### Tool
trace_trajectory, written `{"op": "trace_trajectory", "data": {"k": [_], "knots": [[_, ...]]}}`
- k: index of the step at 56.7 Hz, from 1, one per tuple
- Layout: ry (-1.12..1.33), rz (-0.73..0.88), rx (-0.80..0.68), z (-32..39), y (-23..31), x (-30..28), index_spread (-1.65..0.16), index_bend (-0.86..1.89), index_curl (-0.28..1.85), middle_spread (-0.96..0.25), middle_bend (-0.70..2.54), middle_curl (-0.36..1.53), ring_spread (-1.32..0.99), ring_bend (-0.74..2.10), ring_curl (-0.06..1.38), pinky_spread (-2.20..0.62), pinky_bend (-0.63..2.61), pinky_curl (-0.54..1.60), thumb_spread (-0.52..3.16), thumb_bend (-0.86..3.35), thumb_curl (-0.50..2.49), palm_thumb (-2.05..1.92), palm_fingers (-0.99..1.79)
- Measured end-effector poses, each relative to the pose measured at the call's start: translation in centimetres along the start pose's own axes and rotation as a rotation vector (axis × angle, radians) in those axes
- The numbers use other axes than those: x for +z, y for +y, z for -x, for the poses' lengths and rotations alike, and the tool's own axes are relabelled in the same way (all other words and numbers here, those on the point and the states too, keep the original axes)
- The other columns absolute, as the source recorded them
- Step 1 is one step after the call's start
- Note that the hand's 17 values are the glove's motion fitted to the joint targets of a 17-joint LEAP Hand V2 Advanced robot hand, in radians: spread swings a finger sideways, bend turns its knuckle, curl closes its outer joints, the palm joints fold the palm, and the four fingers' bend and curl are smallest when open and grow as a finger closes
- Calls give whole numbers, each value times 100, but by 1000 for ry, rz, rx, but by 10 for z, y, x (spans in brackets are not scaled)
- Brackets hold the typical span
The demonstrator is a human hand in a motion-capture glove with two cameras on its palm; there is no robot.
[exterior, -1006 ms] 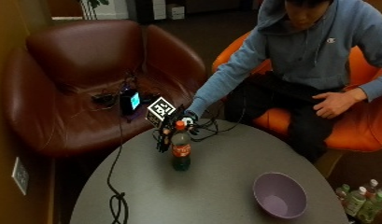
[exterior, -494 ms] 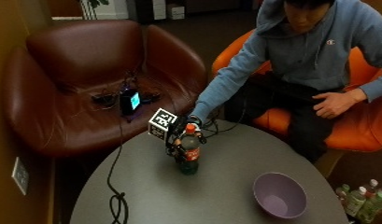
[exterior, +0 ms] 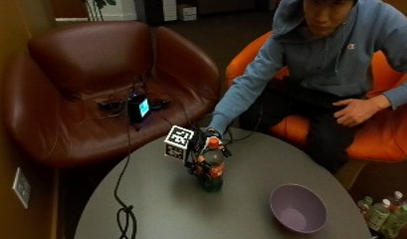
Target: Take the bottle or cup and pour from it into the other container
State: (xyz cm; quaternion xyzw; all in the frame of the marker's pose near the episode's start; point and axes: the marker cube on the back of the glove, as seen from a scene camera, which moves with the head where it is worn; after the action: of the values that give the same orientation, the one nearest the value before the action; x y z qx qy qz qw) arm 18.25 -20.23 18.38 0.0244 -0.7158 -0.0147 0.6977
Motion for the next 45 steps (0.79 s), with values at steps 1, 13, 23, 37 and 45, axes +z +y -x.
{"op": "trace_trajectory", "data": {"k": [1, 13, 23, 37, 45], "knots": [[-1, 2, 0, -1, 0, 0, -29, 21, 42, -8, 33, 41, -16, 25, 32, 15, 13, 22, 72, -3, 58, 98, 77], [-24, 0, -3, -4, -1, 5, -29, 19, 43, -9, 33, 41, -17, 24, 32, 14, 11, 19, 70, -3, 60, 99, 81], [-23, 30, -31, -4, -5, 10, -29, 18, 43, -10, 37, 43, -18, 27, 35, 11, 11, 18, 70, -3, 62, 99, 82], [-20, 21, -31, -2, -11, 14, -30, 17, 42, -11, 37, 44, -20, 34, 38, 7, 12, 17, 64, -2, 65, 100, 86], [-23, 8, -28, 0, -10, 17, -29, 17, 42, -11, 36, 45, -20, 37, 40, 5, 13, 18, 54, -3, 67, 102, 87]]}}
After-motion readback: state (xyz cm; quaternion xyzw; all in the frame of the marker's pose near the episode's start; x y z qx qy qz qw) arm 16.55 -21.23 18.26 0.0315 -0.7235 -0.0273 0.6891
